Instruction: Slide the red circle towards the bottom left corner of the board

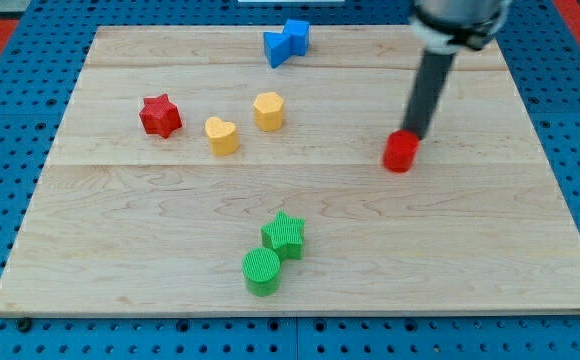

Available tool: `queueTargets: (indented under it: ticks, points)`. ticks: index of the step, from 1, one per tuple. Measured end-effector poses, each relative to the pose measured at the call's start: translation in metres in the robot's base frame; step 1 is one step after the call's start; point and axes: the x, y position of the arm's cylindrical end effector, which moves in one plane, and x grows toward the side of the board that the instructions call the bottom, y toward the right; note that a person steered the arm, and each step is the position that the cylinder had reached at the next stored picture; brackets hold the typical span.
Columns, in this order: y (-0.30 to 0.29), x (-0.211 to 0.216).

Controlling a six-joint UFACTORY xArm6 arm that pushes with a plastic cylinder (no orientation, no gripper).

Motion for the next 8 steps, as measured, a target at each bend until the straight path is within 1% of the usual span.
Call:
queueTargets:
  ticks: [1, 2, 3, 4, 5, 6, 7, 8]
  points:
    - [0.002, 0.018]
    - [-0.005, 0.044]
    - [-0.099, 0.045]
    - [-0.141, 0.045]
    - [-0.105, 0.049]
    - [-0.164, 0.08]
    - [-0.228, 0.095]
    - [-0.264, 0.102]
